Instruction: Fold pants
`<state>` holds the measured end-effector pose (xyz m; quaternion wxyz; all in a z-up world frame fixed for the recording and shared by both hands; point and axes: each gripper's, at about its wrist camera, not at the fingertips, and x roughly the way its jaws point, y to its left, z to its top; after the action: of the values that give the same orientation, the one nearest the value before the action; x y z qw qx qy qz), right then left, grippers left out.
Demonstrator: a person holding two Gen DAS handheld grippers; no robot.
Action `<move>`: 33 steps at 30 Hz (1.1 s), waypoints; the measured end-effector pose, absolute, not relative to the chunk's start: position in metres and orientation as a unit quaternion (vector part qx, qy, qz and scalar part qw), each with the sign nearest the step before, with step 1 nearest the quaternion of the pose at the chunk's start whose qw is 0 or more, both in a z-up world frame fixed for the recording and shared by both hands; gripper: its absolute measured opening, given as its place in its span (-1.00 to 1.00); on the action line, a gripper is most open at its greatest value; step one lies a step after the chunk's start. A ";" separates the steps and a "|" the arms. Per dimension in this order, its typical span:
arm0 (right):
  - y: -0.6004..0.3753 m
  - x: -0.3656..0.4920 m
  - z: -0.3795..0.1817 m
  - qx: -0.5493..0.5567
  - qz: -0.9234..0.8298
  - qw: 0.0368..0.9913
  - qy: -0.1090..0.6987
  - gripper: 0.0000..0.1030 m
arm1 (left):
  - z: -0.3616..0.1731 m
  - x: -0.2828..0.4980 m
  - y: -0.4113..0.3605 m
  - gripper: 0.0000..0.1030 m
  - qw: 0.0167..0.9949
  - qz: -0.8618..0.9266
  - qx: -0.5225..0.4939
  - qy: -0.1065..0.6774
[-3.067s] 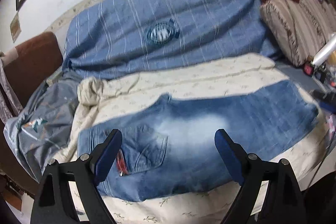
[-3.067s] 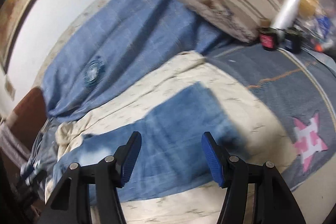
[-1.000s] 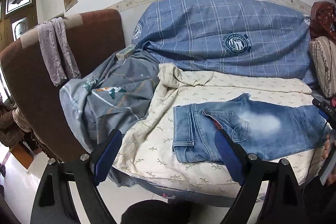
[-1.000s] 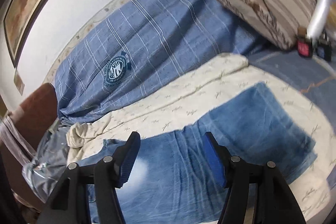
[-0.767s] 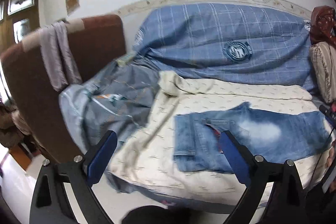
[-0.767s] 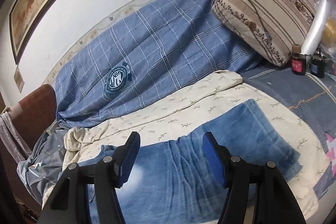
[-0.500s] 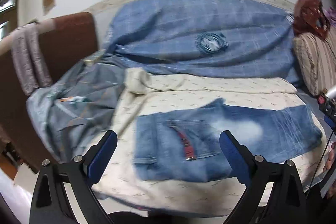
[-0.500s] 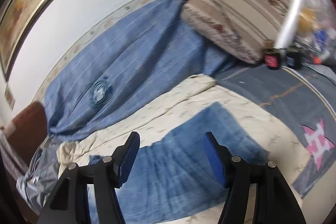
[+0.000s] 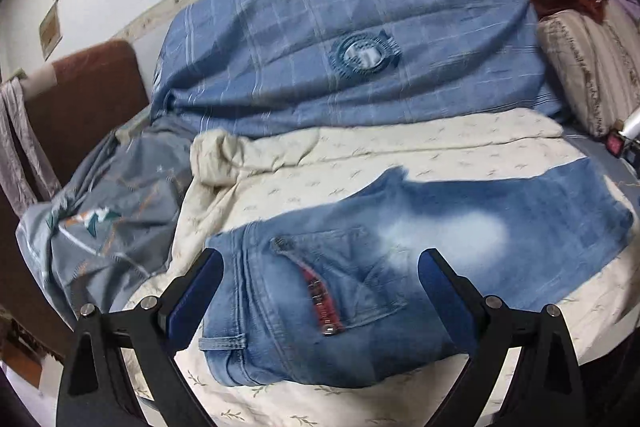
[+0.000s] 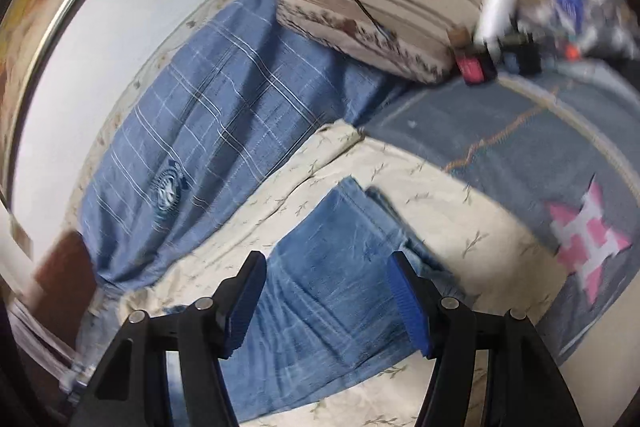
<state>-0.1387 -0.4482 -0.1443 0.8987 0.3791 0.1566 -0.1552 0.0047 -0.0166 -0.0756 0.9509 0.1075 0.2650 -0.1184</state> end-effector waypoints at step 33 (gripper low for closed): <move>-0.493 -0.169 -0.199 0.520 -0.147 0.816 0.207 0.29 | -0.129 0.044 0.019 0.90 0.957 -0.085 0.040 0.273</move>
<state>-0.1689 -0.4932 -0.1986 0.8156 0.5199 0.2067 -0.1475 0.0439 0.0194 -0.1285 0.9573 0.0403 0.2735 -0.0851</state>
